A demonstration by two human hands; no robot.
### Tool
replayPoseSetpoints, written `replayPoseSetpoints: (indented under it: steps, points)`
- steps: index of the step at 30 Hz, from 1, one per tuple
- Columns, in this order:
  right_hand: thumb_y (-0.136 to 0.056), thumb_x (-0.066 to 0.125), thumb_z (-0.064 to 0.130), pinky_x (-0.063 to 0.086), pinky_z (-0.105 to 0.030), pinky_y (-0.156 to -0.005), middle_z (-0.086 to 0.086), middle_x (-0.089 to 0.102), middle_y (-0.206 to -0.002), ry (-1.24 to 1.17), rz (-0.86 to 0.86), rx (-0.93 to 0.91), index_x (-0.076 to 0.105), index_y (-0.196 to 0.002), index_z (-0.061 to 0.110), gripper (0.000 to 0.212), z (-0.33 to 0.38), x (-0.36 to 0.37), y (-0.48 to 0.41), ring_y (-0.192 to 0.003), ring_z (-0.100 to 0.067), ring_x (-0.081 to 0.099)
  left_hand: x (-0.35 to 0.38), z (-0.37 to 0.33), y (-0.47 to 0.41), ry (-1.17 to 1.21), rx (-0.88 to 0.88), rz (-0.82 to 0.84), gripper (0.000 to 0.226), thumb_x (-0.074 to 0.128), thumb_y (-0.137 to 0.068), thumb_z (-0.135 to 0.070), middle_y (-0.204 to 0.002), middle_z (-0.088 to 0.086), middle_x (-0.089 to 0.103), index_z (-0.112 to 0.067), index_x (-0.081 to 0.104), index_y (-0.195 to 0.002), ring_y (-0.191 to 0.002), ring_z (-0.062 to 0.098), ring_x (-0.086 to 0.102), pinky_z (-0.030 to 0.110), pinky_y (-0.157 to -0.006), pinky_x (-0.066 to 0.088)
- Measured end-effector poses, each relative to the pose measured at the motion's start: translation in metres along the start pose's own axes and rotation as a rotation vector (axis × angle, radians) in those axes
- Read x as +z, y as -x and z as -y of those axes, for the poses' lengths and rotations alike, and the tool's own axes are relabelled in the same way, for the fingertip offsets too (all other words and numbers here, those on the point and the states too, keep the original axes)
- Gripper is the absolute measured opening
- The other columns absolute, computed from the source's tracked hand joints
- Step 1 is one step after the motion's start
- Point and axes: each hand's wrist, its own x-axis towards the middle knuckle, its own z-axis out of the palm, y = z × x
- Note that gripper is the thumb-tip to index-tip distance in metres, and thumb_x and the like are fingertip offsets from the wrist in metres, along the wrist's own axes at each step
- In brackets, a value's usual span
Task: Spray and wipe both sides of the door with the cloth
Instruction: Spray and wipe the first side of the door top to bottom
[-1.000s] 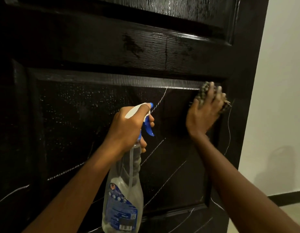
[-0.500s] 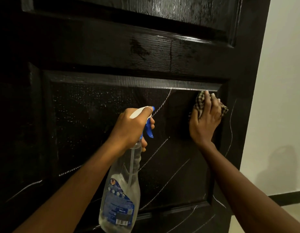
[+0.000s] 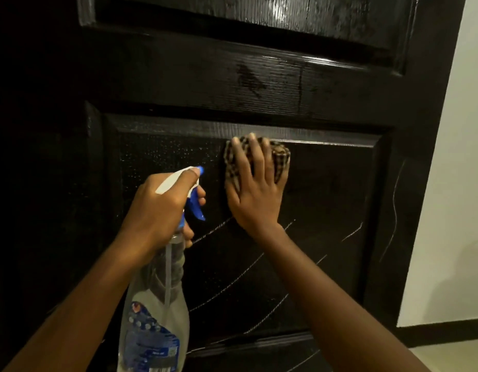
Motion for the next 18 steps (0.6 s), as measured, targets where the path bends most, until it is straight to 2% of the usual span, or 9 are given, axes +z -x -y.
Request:
replayPoseSetpoints:
  steps: [3,5,9,11,13,15,18]
  points:
    - [-0.093,0.045,0.051,-0.005,-0.062,-0.119,0.0,0.018,-0.166,0.116,0.05,-0.207,0.018,-0.159,0.033,0.073,-0.028,-0.002,0.028,-0.155,-0.021,0.012,-0.003,0.001,0.001,-0.006,0.008,0.001,0.046,0.049,-0.099,-0.046,-0.082,0.01,0.073,-0.011,0.07,-0.078,-0.041,0.027,0.055,0.037,-0.047,0.052]
    - [-0.09,0.048,0.05,-0.009,-0.062,-0.117,-0.001,0.025,-0.163,0.166,0.037,-0.19,0.023,-0.157,0.033,0.073,-0.06,-0.009,0.035,-0.153,-0.022,0.019,-0.001,0.001,0.001,-0.01,0.022,0.002,0.046,0.048,-0.1,-0.045,-0.083,0.011,0.073,-0.01,0.069,-0.079,-0.04,0.028,0.055,0.036,-0.046,0.051]
    - [-0.085,0.048,0.045,-0.007,-0.062,-0.12,-0.003,0.036,-0.158,0.066,-0.036,0.25,0.028,-0.154,0.028,0.073,-0.101,-0.027,0.021,-0.152,-0.022,0.022,0.003,-0.002,0.0,0.034,0.021,0.021,0.047,0.049,-0.1,-0.045,-0.085,0.011,0.073,-0.007,0.068,-0.081,-0.04,0.029,0.054,0.035,-0.046,0.05]
    - [-0.087,0.041,0.045,-0.008,-0.062,-0.121,-0.003,0.029,-0.164,-0.023,-0.082,0.443,0.022,-0.159,0.022,0.078,-0.091,-0.03,0.005,-0.155,-0.021,0.012,0.003,-0.002,0.001,0.047,0.021,0.03,0.047,0.048,-0.1,-0.044,-0.085,0.012,0.073,-0.006,0.068,-0.082,-0.04,0.029,0.053,0.035,-0.046,0.049]
    - [-0.09,0.035,0.047,-0.014,-0.059,-0.121,-0.002,0.012,-0.17,-0.042,-0.098,0.515,0.011,-0.162,0.017,0.082,-0.062,-0.025,-0.009,-0.157,-0.018,-0.004,0.001,-0.002,0.002,0.05,0.027,0.032,0.047,0.048,-0.1,-0.043,-0.085,0.012,0.073,-0.005,0.068,-0.082,-0.04,0.029,0.053,0.034,-0.045,0.049]
    - [-0.093,0.033,0.049,-0.019,-0.053,-0.12,-0.005,0.005,-0.171,-0.016,-0.076,0.414,0.008,-0.162,0.014,0.082,-0.029,-0.016,-0.014,-0.155,-0.017,-0.011,-0.004,-0.001,0.004,0.042,0.037,0.029,0.047,0.047,-0.101,-0.043,-0.085,0.011,0.073,-0.006,0.068,-0.083,-0.04,0.029,0.054,0.035,-0.045,0.05]
    - [-0.094,0.039,0.051,-0.016,-0.046,-0.121,-0.009,0.016,-0.169,0.063,-0.022,0.074,0.021,-0.16,0.011,0.079,0.008,-0.004,-0.008,-0.157,-0.024,0.003,-0.013,-0.001,0.006,0.018,0.053,0.023,0.046,0.046,-0.102,-0.042,-0.084,0.011,0.073,-0.007,0.069,-0.083,-0.04,0.029,0.055,0.037,-0.045,0.051]
